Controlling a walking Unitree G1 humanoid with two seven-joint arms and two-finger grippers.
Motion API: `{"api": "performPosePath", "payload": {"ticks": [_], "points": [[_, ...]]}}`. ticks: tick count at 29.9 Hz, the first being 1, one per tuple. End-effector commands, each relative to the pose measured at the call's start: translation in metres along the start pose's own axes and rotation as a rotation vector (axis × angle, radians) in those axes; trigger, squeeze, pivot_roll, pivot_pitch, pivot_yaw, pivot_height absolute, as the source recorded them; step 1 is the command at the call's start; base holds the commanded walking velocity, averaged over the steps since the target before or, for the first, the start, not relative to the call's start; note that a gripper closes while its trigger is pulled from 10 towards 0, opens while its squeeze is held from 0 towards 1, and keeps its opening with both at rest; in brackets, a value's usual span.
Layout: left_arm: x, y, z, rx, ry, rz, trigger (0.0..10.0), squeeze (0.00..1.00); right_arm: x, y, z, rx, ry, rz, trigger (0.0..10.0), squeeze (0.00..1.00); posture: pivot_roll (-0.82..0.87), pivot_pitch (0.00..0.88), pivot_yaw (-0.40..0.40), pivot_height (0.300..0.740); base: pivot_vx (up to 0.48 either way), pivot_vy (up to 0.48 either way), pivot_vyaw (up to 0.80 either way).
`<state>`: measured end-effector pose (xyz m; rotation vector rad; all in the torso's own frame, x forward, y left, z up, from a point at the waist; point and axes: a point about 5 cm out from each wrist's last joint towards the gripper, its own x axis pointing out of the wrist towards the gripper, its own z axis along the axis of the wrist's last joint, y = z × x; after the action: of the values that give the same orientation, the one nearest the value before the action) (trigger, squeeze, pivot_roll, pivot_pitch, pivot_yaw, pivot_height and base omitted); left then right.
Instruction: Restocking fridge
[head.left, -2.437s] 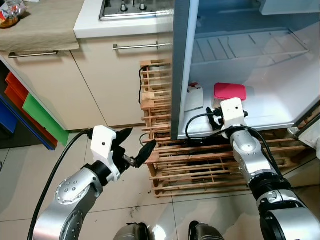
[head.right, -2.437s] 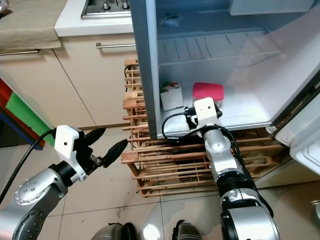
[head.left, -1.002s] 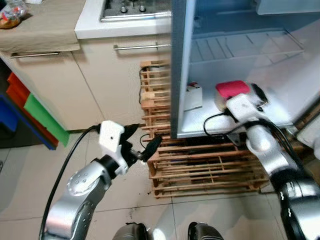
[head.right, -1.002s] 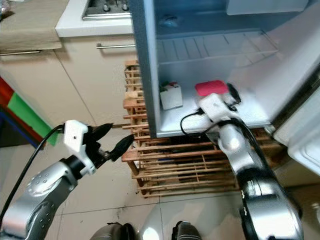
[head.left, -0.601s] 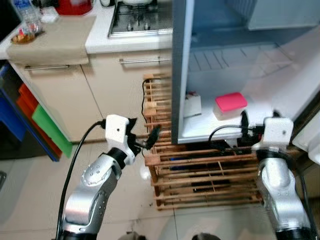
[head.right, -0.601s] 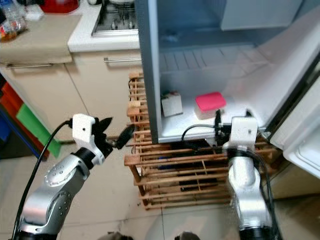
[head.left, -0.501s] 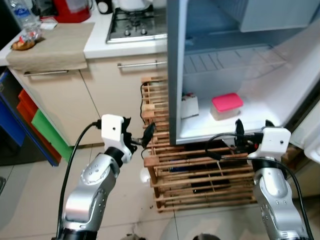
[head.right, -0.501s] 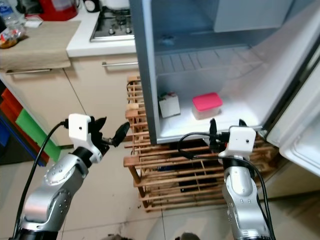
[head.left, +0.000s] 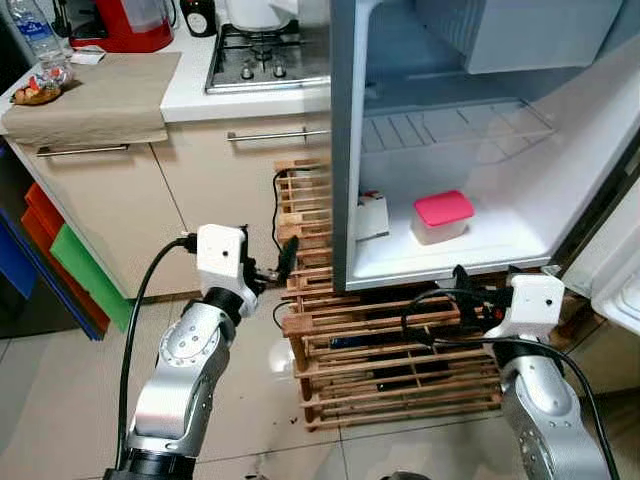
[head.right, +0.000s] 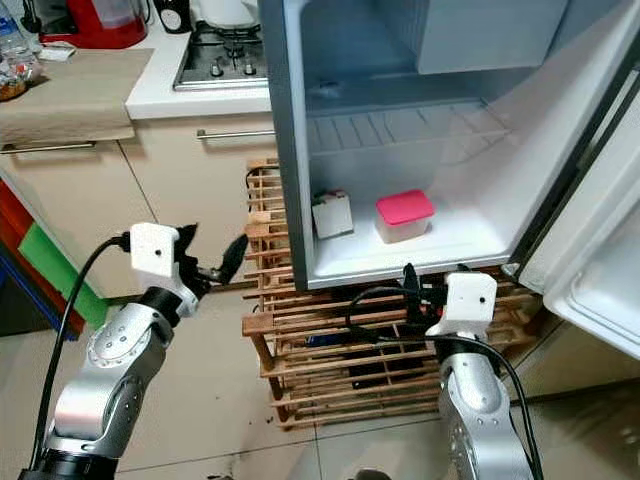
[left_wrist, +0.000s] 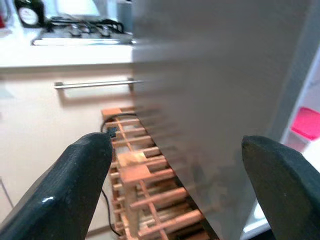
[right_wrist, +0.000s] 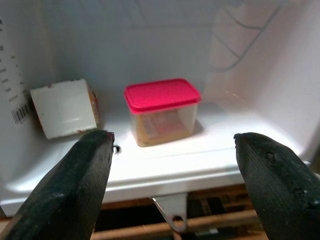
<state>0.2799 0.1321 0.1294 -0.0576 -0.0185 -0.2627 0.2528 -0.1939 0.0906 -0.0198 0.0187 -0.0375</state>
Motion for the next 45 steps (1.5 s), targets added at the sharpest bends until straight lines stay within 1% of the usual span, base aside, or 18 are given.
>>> {"api": "performPosePath", "payload": {"ticks": [1,2,6,11,18,24,26,29,33,38,41,43,44,45], "points": [[0.005,0.006,0.004,0.008,-0.013,0.03,10.0,0.0,0.005,-0.001,0.001,-0.008,0.008,0.0,10.0,0.0,-0.11,0.0,0.065,0.74,0.0,0.0,0.0],[0.008,0.008,0.005,0.008,-0.016,0.036,10.0,0.0,0.009,0.002,0.002,-0.008,0.012,0.008,10.0,0.0,-0.11,0.0,0.068,0.74,0.0,0.0,0.0],[0.01,0.01,0.006,0.014,-0.017,0.039,10.0,0.0,0.011,0.004,0.003,-0.008,0.013,0.017,10.0,0.0,-0.11,0.0,0.068,0.74,-0.08,0.0,0.0],[0.017,0.007,0.007,0.02,-0.029,0.038,10.0,0.0,0.015,0.008,0.0,-0.017,0.025,0.033,10.0,0.0,-0.12,0.0,0.073,0.74,-0.342,0.0,0.0],[0.022,0.001,0.004,0.018,-0.02,0.018,10.0,0.0,0.013,0.009,-0.001,-0.038,0.031,0.046,10.0,0.0,-0.16,0.0,0.09,0.74,-0.339,0.0,0.0],[0.028,-0.002,0.003,0.009,-0.023,0.005,10.0,0.0,0.008,0.004,-0.002,-0.041,0.038,0.03,10.0,0.0,-0.18,0.0,0.099,0.74,-0.102,0.0,0.0],[0.028,-0.003,0.003,-0.001,-0.029,-0.008,10.0,0.0,0.006,0.003,-0.004,-0.042,0.042,0.027,10.0,0.0,-0.19,0.0,0.103,0.74,0.0,0.0,0.0],[0.026,-0.004,0.003,0.008,-0.034,-0.035,10.0,0.0,0.003,0.003,-0.006,-0.042,0.051,0.021,10.0,0.0,-0.19,0.0,0.107,0.74,0.0,0.0,0.0],[0.025,-0.006,0.003,0.002,-0.037,-0.056,10.0,0.0,-0.001,0.003,-0.009,-0.04,0.058,0.017,10.0,0.0,-0.19,0.0,0.111,0.74,0.0,-0.418,0.0],[0.024,-0.006,0.0,0.001,-0.032,-0.065,10.0,0.0,-0.005,0.003,-0.012,-0.042,0.071,0.009,10.0,0.0,-0.19,0.0,0.118,0.74,0.254,-0.405,0.0],[0.022,-0.002,-0.002,0.0,-0.03,-0.054,10.0,0.0,-0.006,0.002,-0.013,-0.044,0.072,0.001,10.0,0.0,-0.19,0.0,0.136,0.74,0.255,-0.405,0.0],[0.019,0.005,-0.003,-0.005,-0.041,-0.013,10.0,0.0,-0.006,0.002,-0.013,-0.049,0.069,0.002,10.0,0.0,-0.2,0.0,0.141,0.74,0.298,-0.369,0.0],[0.019,0.005,-0.003,-0.005,-0.041,-0.013,10.0,0.0,-0.006,0.002,-0.013,-0.049,0.069,0.002,10.0,0.0,-0.2,0.0,0.141,0.74,0.341,-0.334,0.0],[0.016,0.01,-0.005,-0.011,-0.032,0.007,10.0,0.0,-0.007,0.001,-0.012,-0.054,0.067,-0.002,10.0,0.0,-0.2,0.0,0.14,0.74,0.364,-0.307,0.0]]}}
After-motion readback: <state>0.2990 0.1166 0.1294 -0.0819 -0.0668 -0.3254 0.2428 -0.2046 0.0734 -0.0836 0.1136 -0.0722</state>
